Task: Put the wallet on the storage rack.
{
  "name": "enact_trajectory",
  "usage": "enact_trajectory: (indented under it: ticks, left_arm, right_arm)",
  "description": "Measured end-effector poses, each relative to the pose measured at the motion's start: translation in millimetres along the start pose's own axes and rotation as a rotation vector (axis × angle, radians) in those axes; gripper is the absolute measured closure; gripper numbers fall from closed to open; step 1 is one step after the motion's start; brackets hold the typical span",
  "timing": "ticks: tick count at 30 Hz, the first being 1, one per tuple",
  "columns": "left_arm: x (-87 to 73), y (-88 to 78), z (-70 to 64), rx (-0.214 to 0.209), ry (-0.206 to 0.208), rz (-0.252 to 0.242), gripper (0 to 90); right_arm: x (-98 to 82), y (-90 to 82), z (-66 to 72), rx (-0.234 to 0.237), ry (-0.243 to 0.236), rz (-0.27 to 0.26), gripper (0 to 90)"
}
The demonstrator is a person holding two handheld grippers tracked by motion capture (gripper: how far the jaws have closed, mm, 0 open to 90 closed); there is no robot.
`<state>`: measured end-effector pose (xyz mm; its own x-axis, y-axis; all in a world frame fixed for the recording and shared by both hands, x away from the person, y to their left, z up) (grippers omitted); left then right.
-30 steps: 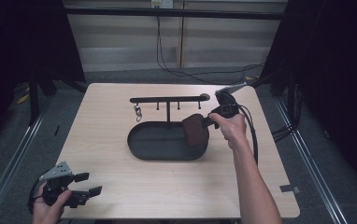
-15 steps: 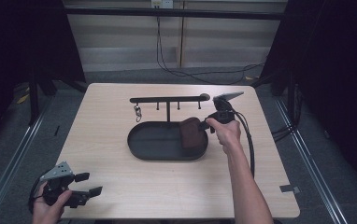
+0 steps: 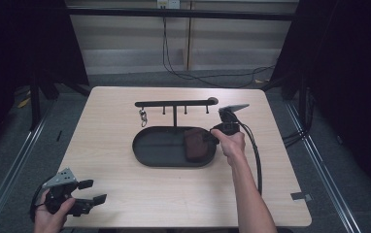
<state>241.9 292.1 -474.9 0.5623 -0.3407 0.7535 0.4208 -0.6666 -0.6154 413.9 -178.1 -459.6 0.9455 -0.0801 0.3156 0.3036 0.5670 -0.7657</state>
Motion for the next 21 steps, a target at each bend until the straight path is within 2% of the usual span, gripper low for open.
enact_trajectory:
  ticks: [3, 6, 7, 17, 18, 21]
  left_arm:
    - [0.1, 0.1, -0.3, 0.000, 0.002, 0.003, 19.1]
    - [-0.2, 0.0, 0.3, -0.004, -0.001, 0.005, 19.1]
    - [-0.3, -0.4, 0.9, -0.004, -0.003, 0.004, 19.1]
    - [-0.5, 0.2, 0.6, -0.004, -0.005, 0.004, 19.1]
    - [-0.5, 0.2, 0.7, -0.006, -0.002, 0.007, 19.1]
    - [-0.5, 0.8, 0.3, -0.005, 0.000, 0.008, 19.2]
  right_arm:
    - [-1.3, 3.8, -4.3, -0.036, 0.001, 0.004, 80.7]
    - [-1.3, 4.1, -4.6, -0.044, -0.007, 0.001, 80.3]
    - [-1.6, 5.0, -4.8, -0.064, -0.014, 0.001, 79.9]
    - [-2.6, 8.3, -5.1, -0.110, -0.026, 0.005, 76.5]
    - [-3.1, 7.8, -5.1, -0.133, -0.036, -0.004, 76.4]
    - [-3.7, 6.3, -4.4, -0.142, -0.042, -0.015, 70.8]
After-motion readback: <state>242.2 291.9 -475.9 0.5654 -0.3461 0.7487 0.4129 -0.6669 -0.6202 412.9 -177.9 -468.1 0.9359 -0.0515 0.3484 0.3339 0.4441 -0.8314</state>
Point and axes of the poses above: each handheld gripper's, and its own axes: y roughly forward along the jaws, x roughly out of its top, z roughly to its left, the point moved 2 cm from there along y, roughly forward along the jaws, and after that the axes turned 1 degree about -z, right-handed, at the moved point
